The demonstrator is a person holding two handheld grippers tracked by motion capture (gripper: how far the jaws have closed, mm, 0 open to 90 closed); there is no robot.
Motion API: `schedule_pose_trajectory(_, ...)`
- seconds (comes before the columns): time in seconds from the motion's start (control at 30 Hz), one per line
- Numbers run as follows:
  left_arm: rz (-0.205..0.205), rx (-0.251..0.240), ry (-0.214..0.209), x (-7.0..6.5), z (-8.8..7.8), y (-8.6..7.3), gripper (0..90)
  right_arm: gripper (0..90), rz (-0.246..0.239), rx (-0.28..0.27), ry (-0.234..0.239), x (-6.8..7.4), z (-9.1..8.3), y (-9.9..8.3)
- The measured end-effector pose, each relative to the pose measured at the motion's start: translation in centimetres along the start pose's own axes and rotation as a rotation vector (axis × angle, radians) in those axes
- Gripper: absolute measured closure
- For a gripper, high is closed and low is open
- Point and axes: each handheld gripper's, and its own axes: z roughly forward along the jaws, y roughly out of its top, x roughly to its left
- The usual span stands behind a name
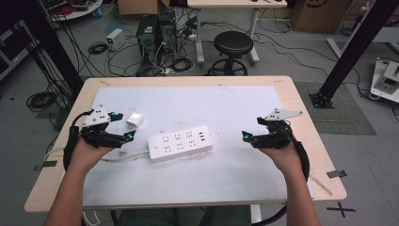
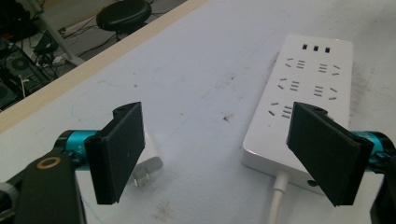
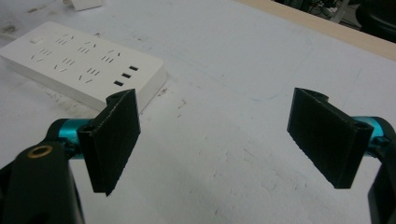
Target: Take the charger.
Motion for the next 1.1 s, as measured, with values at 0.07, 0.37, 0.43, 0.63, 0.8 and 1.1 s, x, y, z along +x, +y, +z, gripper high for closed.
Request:
schedule_pose_trajectory(0.07,0.000,-0.003,0.010,0.1,0.1,0.4,19.1,17.4,-0.002,0.001,0.004,0.0,0.0,0.1)
schedule_pose_trajectory(0.37,-0.011,0.024,0.028,1.3,1.3,0.9,19.2,17.4,0.000,0.003,-0.001,-0.1,0.0,0.1)
schedule_pose_trajectory(0.43,-0.024,0.026,0.042,1.7,1.7,0.8,19.2,17.4,-0.001,0.008,-0.003,0.0,0.1,0.1)
schedule_pose_trajectory(0.63,-0.072,0.077,0.085,3.0,3.4,-0.1,19.2,17.4,0.004,0.009,-0.005,0.2,0.1,0.1)
schedule_pose_trajectory(0.8,-0.101,0.088,0.111,3.8,4.6,-0.6,19.2,17.4,0.003,0.007,-0.006,0.5,0.1,0.0)
schedule_pose_trajectory(1.1,-0.175,0.154,0.116,5.7,7.3,-1.4,19.1,17.4,-0.007,0.002,-0.003,1.0,0.0,0.1)
